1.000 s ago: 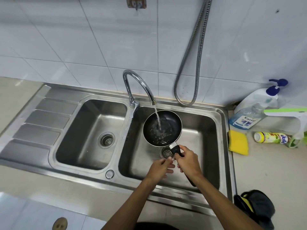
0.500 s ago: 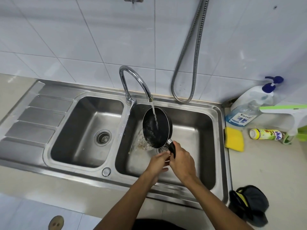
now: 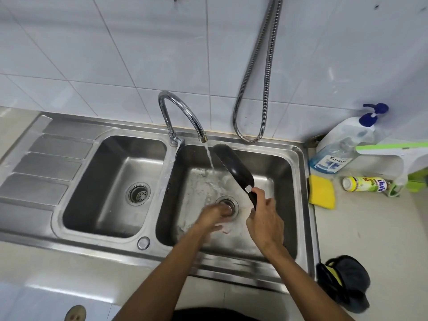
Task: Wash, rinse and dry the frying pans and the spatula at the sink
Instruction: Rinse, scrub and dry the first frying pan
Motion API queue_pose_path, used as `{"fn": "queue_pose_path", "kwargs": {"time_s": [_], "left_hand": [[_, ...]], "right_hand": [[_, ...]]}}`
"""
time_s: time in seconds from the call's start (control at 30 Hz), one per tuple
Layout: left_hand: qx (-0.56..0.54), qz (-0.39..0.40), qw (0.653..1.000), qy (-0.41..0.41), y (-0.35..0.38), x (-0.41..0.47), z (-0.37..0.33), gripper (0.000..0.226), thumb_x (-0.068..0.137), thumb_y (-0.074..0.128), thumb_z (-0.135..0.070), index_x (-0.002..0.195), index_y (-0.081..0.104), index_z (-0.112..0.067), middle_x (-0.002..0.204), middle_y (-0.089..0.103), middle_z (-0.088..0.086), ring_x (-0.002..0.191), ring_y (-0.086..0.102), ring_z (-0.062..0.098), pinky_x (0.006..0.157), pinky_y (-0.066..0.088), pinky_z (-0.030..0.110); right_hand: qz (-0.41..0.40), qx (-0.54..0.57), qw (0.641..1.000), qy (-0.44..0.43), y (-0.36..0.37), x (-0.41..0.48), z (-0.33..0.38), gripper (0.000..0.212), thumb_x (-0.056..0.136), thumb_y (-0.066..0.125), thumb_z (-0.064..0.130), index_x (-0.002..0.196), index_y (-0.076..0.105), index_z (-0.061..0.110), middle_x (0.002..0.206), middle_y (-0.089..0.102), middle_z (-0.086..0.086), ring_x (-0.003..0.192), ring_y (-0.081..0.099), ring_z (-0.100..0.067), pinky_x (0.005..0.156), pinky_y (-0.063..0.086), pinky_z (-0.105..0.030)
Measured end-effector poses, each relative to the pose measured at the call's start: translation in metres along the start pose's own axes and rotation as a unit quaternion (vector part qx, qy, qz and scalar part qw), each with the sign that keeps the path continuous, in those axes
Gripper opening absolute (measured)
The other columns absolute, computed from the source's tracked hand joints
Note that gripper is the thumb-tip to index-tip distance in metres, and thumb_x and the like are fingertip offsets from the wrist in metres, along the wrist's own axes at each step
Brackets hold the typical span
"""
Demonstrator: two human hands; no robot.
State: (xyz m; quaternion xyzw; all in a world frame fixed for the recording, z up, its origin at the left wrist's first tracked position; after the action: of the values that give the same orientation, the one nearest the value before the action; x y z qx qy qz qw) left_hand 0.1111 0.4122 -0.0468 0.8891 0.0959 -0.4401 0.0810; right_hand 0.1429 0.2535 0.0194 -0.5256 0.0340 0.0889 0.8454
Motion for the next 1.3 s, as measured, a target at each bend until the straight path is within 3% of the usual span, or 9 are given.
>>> {"fn": "queue_pose_path", "kwargs": {"time_s": [0.2, 0.33, 0.5, 0.57, 0.8, 0.93, 1.03, 1.13, 1.3], "left_hand": [[-0.21, -0.179, 0.96, 0.049, -0.123, 0.039, -0.075, 0.026, 0.107, 0.041, -0.011, 0.129, 0.056, -0.01, 0.124, 0.065, 0.007, 0.099, 0.066, 0.019, 0.075, 0.052, 0.034], [-0.163, -0.188, 0.967, 0.053, -0.15, 0.051, -0.117, 0.019, 0.107, 0.037, -0.009, 0.11, 0.056, -0.009, 0.109, 0.065, 0.006, 0.084, 0.065, 0.014, 0.069, 0.049, 0.031], [-0.141, -0.258, 0.951, 0.095, -0.16, 0.052, -0.133, 0.029, 0.104, 0.044, 0.0, 0.083, 0.057, -0.015, 0.074, 0.069, -0.002, 0.063, 0.069, 0.006, 0.059, 0.041, 0.022], [-0.108, -0.271, 0.942, 0.167, -0.157, 0.046, -0.151, 0.03, 0.101, 0.048, 0.001, 0.083, 0.061, -0.018, 0.071, 0.069, -0.005, 0.074, 0.07, 0.012, 0.055, 0.042, 0.017], [0.061, -0.198, 0.943, 0.262, -0.137, 0.044, -0.201, 0.023, 0.102, 0.046, -0.007, 0.109, 0.052, -0.028, 0.115, 0.063, 0.009, 0.074, 0.061, 0.002, 0.05, 0.05, 0.009], [0.043, -0.155, 0.952, 0.261, -0.129, 0.037, -0.183, 0.034, 0.101, 0.046, 0.011, 0.122, 0.047, -0.016, 0.106, 0.06, -0.008, 0.078, 0.062, -0.003, 0.061, 0.048, 0.022], [0.038, -0.154, 0.958, 0.238, -0.114, 0.029, -0.147, 0.042, 0.1, 0.056, 0.0, 0.139, 0.048, -0.011, 0.119, 0.062, -0.001, 0.089, 0.06, 0.007, 0.064, 0.047, 0.026], [0.059, -0.138, 0.967, 0.205, -0.086, 0.018, -0.096, 0.034, 0.102, 0.061, -0.011, 0.135, 0.054, -0.011, 0.124, 0.067, 0.006, 0.1, 0.064, 0.017, 0.072, 0.052, 0.031], [0.053, -0.06, 0.987, 0.142, -0.026, 0.003, -0.015, 0.015, 0.102, 0.059, -0.009, 0.115, 0.065, -0.012, 0.115, 0.073, 0.011, 0.094, 0.069, 0.02, 0.066, 0.047, 0.029]], "right_hand": [[0.043, 0.096, 0.994, 0.034, 0.008, 0.001, -0.022, 0.054, 0.095, 0.06, 0.011, 0.139, 0.037, 0.031, 0.114, 0.06, -0.004, 0.09, 0.061, -0.025, 0.069, 0.046, -0.033], [0.076, 0.159, 0.982, 0.061, 0.013, 0.0, -0.027, 0.049, 0.095, 0.059, 0.011, 0.136, 0.04, 0.03, 0.116, 0.07, -0.007, 0.103, 0.066, -0.031, 0.083, 0.055, -0.04], [0.089, 0.195, 0.972, 0.093, 0.016, 0.0, -0.032, 0.044, 0.097, 0.061, 0.016, 0.136, 0.044, 0.027, 0.11, 0.072, -0.008, 0.09, 0.066, -0.026, 0.074, 0.044, -0.027], [0.089, 0.196, 0.972, 0.096, 0.017, 0.0, -0.033, 0.043, 0.097, 0.061, 0.018, 0.135, 0.044, 0.027, 0.108, 0.073, -0.009, 0.084, 0.063, -0.023, 0.072, 0.043, -0.026], [0.087, 0.184, 0.975, 0.086, 0.018, -0.006, -0.037, 0.047, 0.094, 0.062, 0.012, 0.134, 0.044, 0.025, 0.106, 0.072, -0.011, 0.084, 0.063, -0.026, 0.071, 0.049, -0.03], [0.063, 0.115, 0.991, 0.035, 0.012, -0.009, -0.034, 0.052, 0.092, 0.061, 0.008, 0.137, 0.042, 0.027, 0.111, 0.071, -0.011, 0.097, 0.067, -0.033, 0.077, 0.053, -0.037], [0.042, -0.032, 0.998, -0.038, 0.008, -0.013, -0.028, 0.063, 0.091, 0.06, 0.006, 0.142, 0.032, 0.03, 0.102, 0.068, -0.008, 0.072, 0.065, -0.026, 0.062, 0.053, -0.036], [0.016, -0.158, 0.984, -0.076, 0.001, -0.016, -0.023, 0.074, 0.08, 0.063, -0.001, 0.146, 0.039, 0.023, 0.094, 0.063, -0.008, 0.053, 0.049, -0.023, 0.047, 0.044, -0.033], [-0.013, -0.21, 0.976, -0.063, -0.013, -0.02, -0.019, 0.069, 0.077, 0.068, 0.0, 0.138, 0.042, 0.019, 0.1, 0.056, -0.011, 0.068, 0.061, -0.027, 0.053, 0.053, -0.036]]}}
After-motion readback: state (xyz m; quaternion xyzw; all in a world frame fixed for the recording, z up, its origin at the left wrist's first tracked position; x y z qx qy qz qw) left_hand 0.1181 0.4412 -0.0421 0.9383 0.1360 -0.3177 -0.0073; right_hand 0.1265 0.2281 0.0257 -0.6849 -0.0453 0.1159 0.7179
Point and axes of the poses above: each hand's wrist, its own x-axis towards the middle knuckle, its own y-axis out of the palm, z = x × y, the point moved 4 cm from there along x, towards the middle knuckle
